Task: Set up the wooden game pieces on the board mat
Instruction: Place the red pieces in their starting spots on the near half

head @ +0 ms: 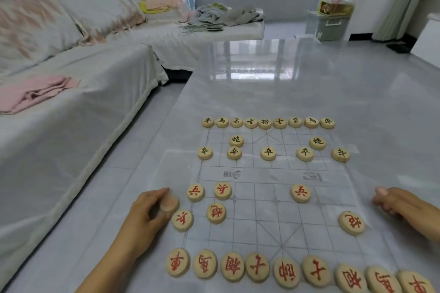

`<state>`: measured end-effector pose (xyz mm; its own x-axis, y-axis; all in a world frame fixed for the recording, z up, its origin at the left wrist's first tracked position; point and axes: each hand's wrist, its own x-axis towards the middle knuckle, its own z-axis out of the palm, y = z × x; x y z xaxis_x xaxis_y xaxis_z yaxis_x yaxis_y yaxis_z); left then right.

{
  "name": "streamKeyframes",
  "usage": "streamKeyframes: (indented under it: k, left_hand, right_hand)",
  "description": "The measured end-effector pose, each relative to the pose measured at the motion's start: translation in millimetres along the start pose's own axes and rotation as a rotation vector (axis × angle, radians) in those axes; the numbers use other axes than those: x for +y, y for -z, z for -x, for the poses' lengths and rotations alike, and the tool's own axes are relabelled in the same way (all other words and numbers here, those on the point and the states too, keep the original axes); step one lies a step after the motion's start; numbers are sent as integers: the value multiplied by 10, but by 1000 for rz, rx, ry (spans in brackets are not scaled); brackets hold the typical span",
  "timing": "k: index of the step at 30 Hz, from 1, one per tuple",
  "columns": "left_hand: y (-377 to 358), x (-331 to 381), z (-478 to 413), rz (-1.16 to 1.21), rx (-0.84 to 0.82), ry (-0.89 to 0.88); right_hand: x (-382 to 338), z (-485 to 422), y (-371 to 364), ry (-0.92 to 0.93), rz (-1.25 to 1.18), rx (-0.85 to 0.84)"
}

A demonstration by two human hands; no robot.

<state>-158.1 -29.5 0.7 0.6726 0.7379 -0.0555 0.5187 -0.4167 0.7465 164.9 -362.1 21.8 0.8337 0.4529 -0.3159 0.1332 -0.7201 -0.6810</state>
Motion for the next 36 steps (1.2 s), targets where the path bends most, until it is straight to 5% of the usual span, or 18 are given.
streamKeyframes:
  k: [10,13,17,19,22,27,33,36]
  left_hand:
    - [-73,450,128,105,158,-137]
    - [-195,741,128,71,90,-248]
    - [-541,1130,80,-50,-133,-421]
    - [-722,1311,39,-195,-207,-473]
    - [-936,1458,-12,-335,-266,-436]
    - [-1025,1404,-41,-223,-311,-391]
    - [-404,956,-305,-344,19,-191]
    - [-233,841,-316,-447,11,-121]
  right_hand:
    - [-120,124,92,142,99,36]
    - [-624,381,-130,408,177,126]
    - [-1066,610,-598,623,224,-176]
    - [-1169,593,-772,737,286,-199]
    - [-1181,510,-855,776,381,-110]
    - [-961,414,-857,634,497,-28]
    - [-768,461,-813,694,538,-19]
    - [-766,416,-682,691,528,-26]
